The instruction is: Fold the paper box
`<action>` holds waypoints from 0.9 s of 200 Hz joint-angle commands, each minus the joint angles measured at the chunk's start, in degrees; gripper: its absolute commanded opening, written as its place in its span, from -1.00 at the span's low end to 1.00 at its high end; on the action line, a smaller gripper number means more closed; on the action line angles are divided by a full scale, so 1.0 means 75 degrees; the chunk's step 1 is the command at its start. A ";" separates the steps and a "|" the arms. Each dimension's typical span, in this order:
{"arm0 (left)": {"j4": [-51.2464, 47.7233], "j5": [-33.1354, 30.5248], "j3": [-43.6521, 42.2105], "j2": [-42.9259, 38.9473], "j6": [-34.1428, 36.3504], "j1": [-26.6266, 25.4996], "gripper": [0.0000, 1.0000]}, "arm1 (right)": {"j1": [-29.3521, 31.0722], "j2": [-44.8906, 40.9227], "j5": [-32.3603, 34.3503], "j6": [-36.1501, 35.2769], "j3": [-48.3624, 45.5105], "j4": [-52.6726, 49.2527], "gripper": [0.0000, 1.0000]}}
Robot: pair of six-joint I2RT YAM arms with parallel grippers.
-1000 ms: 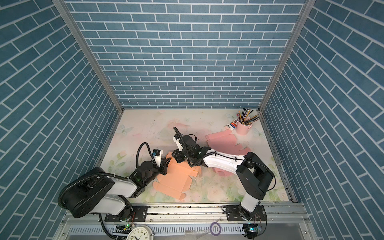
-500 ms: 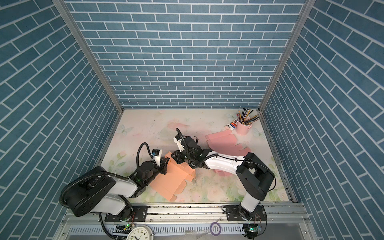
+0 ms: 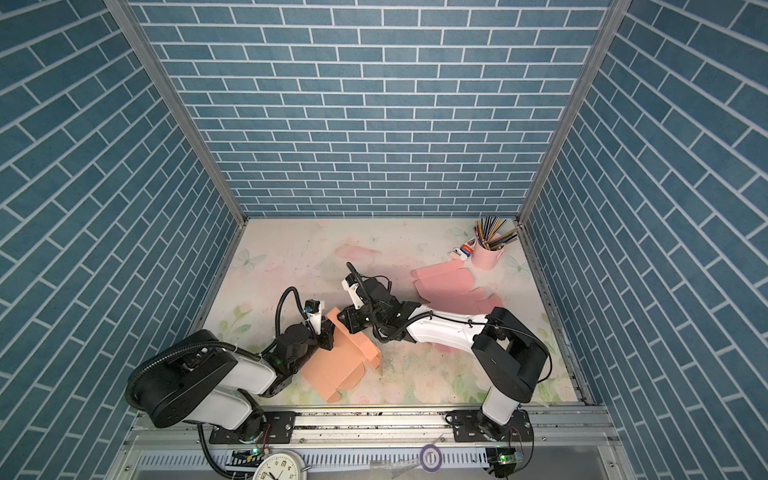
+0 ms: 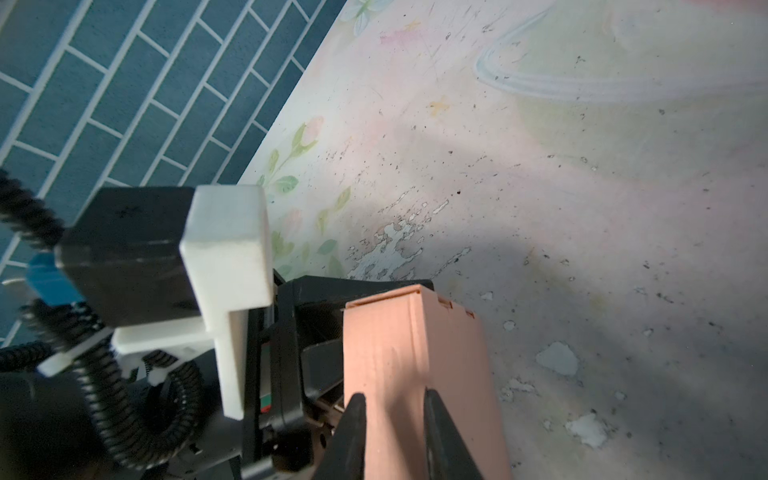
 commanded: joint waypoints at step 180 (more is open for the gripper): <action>0.1051 -0.0299 -0.0114 0.1184 -0.0364 -0.0094 -0.56 | 0.0287 0.0098 0.0545 0.0300 -0.0183 -0.1344 -0.51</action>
